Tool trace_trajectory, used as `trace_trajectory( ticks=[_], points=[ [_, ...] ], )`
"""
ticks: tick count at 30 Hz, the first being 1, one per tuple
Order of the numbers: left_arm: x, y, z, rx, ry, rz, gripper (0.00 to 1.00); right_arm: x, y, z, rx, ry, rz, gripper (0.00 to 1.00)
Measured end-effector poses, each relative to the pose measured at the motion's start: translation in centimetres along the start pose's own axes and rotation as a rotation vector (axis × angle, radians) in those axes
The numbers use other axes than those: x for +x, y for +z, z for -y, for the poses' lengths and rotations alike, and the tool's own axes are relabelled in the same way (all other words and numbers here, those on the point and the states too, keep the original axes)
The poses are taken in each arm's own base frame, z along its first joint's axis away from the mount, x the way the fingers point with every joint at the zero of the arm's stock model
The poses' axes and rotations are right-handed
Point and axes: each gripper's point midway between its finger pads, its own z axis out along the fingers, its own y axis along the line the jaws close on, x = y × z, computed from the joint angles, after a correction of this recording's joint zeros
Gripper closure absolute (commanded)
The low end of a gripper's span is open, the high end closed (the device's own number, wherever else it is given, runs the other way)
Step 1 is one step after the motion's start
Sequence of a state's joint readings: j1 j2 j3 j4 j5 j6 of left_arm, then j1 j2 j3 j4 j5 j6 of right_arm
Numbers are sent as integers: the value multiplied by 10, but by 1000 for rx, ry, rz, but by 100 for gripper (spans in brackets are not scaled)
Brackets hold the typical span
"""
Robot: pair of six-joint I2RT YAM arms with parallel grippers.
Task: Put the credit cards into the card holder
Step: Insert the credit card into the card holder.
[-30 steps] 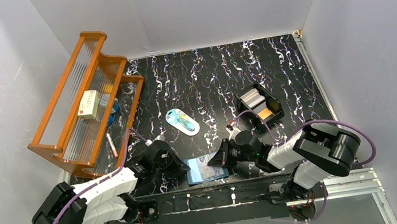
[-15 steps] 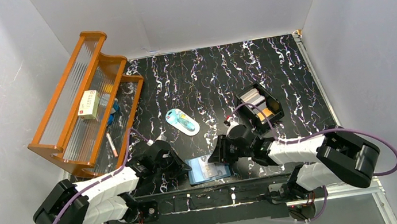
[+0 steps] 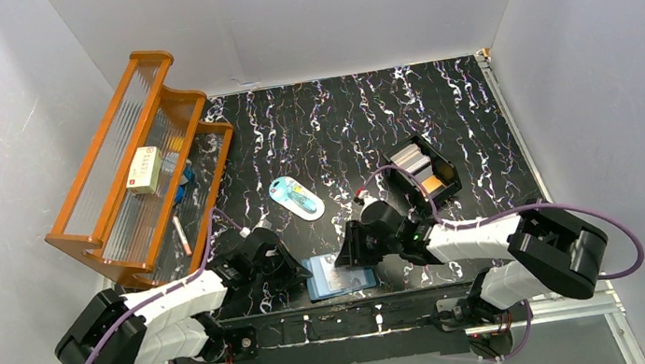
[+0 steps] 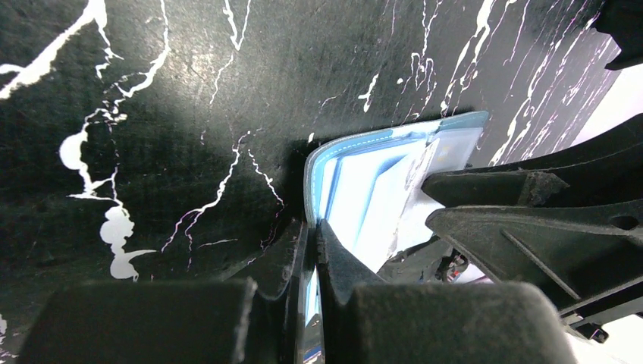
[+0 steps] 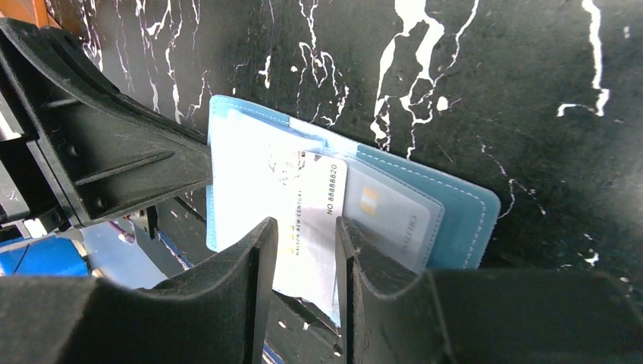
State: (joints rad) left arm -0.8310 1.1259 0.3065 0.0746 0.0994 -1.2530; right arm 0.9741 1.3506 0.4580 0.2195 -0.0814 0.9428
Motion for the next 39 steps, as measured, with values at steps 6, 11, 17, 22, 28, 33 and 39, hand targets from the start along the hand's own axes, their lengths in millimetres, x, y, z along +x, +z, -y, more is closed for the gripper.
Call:
trace_trajectory(
  ticks=[6,11,17,22,28,33,39],
  points=[
    [1,2,2,-5,4,-4,100,5,3,-5,-21,-4,-19,59],
    [1,3,4,-10,6,-8,100,7,7,-10,-48,11,-33,60],
    [1,4,5,-14,7,-10,100,6,7,-16,-73,12,-29,61],
    [0,5,5,-14,9,-10,100,5,7,-17,-78,12,-28,60],
    [0,5,6,-16,14,-10,100,6,6,-19,-85,8,-32,57],
    [0,5,6,-22,24,-11,100,-3,-5,-24,-77,-32,0,55],
    [0,4,5,-27,26,-9,100,-54,-25,-45,-47,-51,129,53]
  ],
)
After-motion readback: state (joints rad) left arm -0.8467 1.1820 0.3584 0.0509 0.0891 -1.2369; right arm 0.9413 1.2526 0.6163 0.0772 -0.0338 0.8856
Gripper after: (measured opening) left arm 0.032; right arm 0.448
